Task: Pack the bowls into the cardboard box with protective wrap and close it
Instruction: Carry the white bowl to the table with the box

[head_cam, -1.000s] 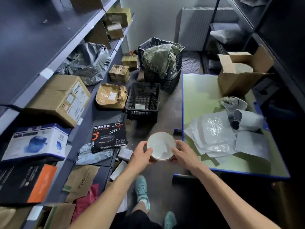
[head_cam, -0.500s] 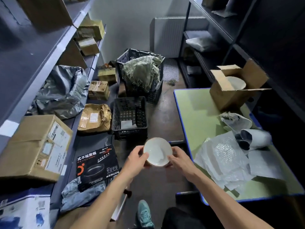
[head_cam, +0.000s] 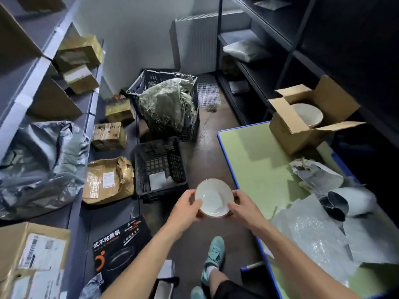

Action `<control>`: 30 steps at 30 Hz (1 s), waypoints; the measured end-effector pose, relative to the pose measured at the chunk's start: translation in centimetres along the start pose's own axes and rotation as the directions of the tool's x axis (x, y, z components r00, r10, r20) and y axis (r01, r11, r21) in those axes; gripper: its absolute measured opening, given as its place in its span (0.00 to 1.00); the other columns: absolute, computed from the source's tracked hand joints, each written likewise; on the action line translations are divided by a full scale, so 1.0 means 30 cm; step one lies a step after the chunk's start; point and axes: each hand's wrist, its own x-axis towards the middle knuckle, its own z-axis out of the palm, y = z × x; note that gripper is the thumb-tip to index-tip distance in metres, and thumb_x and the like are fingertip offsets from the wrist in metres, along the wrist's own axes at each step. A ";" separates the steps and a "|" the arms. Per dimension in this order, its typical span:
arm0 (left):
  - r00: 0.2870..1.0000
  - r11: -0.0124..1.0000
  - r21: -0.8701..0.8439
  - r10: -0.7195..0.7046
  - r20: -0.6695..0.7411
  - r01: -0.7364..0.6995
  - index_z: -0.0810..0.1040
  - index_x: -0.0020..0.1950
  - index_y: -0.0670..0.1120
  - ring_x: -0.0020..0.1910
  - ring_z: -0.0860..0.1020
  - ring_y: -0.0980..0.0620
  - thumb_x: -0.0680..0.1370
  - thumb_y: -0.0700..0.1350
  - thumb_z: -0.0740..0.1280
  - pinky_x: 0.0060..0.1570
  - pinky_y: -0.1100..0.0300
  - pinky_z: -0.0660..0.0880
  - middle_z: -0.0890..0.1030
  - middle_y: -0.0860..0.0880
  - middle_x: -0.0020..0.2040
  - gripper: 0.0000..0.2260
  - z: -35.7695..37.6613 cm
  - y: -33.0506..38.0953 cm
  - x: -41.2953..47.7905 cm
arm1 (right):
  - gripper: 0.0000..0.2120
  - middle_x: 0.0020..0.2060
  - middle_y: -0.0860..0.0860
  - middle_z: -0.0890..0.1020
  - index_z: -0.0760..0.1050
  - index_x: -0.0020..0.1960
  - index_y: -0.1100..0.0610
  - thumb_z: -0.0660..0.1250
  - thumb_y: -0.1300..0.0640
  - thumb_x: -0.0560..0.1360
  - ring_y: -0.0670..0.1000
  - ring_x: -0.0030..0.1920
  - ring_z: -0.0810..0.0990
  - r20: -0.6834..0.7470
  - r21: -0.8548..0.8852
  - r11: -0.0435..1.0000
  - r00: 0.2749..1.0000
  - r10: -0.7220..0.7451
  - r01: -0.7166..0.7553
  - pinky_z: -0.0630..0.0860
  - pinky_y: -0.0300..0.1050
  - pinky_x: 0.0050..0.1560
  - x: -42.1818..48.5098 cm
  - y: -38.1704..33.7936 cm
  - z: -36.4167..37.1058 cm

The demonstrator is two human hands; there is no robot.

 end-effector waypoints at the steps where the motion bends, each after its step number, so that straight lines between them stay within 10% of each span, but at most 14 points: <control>1: 1.000 1.000 0.012 -0.006 0.013 0.006 0.76 0.58 0.55 0.46 0.83 0.49 0.79 0.45 0.64 0.44 0.48 0.84 0.83 0.47 0.51 0.09 0.005 0.030 0.038 | 0.13 0.47 0.49 0.83 0.75 0.54 0.51 0.62 0.62 0.72 0.45 0.36 0.85 -0.012 0.002 1.000 1.000 0.011 -0.011 0.83 0.53 0.50 0.035 -0.014 -0.016; 21: 0.895 0.924 0.373 -0.094 0.437 -0.085 0.71 0.62 0.52 0.43 0.86 0.47 0.78 0.43 0.62 0.47 0.51 0.83 0.85 0.43 0.43 0.14 0.348 0.450 0.588 | 0.17 0.46 0.51 0.84 0.70 0.63 0.49 0.60 0.60 0.75 0.50 0.36 0.87 -0.295 0.339 0.917 0.902 0.316 -0.211 0.82 0.56 0.55 0.334 -0.040 -0.362; 30: 0.785 0.862 0.476 -0.169 0.596 -0.175 0.70 0.65 0.54 0.40 0.85 0.50 0.79 0.44 0.60 0.47 0.53 0.82 0.86 0.45 0.42 0.15 0.318 0.527 0.847 | 0.17 0.48 0.48 0.82 0.67 0.64 0.46 0.58 0.58 0.77 0.46 0.36 0.86 -0.389 0.424 0.860 0.801 0.456 -0.284 0.78 0.43 0.43 0.438 -0.182 -0.292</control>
